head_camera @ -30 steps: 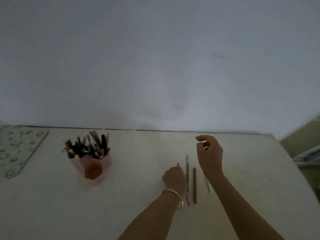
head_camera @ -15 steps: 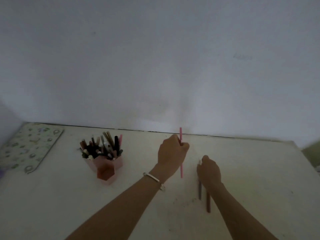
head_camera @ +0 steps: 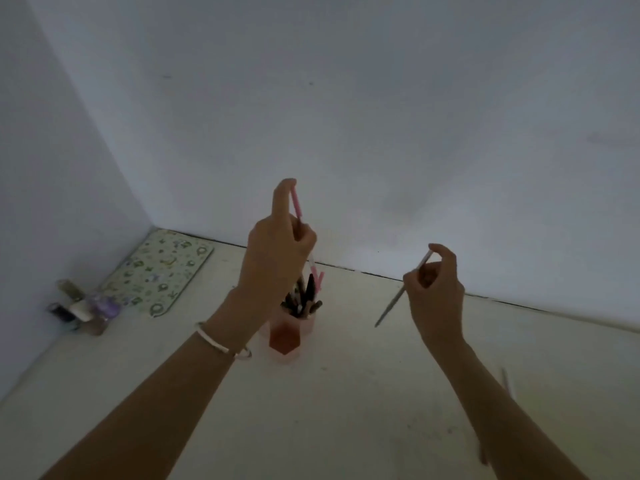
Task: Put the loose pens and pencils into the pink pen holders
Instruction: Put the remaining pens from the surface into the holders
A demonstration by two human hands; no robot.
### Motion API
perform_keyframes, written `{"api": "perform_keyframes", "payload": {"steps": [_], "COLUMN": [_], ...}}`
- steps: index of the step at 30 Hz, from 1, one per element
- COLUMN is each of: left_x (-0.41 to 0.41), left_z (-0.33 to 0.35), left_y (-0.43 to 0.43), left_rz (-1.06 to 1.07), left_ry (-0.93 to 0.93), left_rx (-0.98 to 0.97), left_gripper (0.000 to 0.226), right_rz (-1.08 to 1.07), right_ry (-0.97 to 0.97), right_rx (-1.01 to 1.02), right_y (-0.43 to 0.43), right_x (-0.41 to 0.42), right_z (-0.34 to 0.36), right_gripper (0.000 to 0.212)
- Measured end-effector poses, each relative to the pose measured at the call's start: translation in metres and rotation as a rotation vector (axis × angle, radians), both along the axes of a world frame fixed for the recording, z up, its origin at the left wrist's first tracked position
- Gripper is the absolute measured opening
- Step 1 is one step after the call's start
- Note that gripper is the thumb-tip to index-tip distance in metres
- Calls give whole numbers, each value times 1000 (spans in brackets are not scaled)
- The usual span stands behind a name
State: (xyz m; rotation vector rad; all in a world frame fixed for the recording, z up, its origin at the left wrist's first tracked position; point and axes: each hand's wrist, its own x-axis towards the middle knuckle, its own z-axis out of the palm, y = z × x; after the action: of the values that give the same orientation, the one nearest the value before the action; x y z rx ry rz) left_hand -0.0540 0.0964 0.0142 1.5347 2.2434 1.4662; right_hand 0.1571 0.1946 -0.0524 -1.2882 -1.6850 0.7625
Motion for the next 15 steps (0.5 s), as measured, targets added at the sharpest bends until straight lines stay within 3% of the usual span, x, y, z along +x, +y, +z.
{"api": "perform_keyframes", "payload": {"steps": [6,11,15], "left_x": [-17,-13,-16], "left_z": [-43,-71,-82], "left_y": [-11,-9,-13], "left_rz": [70,96,45], "left_ry": [144,448,660], "left_rx": [-169,-264,-339], "left_gripper": [46,10,34], "right_rz": [63,81,106], "right_ry": [195,189,209], "right_rx": [129,111,128], "right_y": [-20,-28,-33], "right_x": [-38,-44,-50], "right_z": [21,14,12], "right_gripper": [49,46,41]}}
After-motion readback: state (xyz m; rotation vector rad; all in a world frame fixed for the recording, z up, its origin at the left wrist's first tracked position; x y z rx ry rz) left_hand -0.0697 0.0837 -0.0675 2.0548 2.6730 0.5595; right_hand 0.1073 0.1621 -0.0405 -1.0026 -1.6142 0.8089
